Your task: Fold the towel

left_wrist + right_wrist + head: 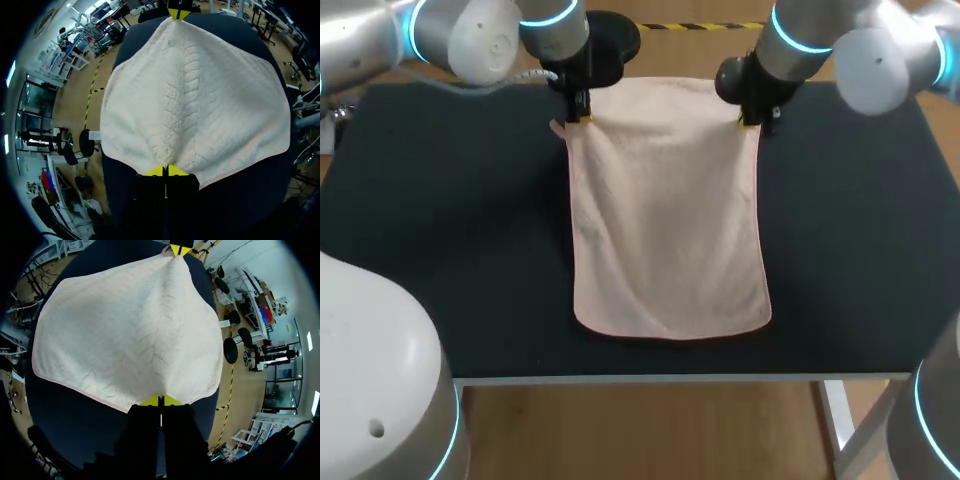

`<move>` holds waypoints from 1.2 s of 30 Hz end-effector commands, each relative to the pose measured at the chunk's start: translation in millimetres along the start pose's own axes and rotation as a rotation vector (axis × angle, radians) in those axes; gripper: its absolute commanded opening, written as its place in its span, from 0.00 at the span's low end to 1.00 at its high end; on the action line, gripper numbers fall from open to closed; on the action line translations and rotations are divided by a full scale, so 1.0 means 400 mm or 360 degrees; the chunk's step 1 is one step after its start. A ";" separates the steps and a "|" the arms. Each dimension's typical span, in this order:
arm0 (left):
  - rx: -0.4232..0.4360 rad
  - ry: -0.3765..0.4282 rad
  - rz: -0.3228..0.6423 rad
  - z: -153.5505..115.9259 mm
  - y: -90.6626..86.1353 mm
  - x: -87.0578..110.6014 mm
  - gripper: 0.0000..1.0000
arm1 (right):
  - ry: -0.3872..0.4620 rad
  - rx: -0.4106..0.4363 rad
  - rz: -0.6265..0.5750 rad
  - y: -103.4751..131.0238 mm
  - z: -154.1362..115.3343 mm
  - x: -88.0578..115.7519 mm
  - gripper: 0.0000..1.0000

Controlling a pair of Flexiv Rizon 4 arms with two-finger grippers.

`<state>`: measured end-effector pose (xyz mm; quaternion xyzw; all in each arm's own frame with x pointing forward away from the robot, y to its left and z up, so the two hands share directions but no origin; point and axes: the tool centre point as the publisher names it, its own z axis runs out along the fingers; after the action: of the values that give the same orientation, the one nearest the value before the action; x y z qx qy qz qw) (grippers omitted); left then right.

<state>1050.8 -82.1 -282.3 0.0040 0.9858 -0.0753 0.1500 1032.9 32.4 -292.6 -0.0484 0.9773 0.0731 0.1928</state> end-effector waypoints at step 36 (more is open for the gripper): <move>-0.0176 -0.0805 0.0177 -0.527 -0.025 -0.344 0.00 | -0.0782 -0.0036 -0.0241 0.104 -0.509 -0.354 0.00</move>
<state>1122.0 -58.5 -40.0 0.0294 0.9169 -0.0116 0.3979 1087.5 50.4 -46.8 -0.1047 0.8945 0.0820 0.4269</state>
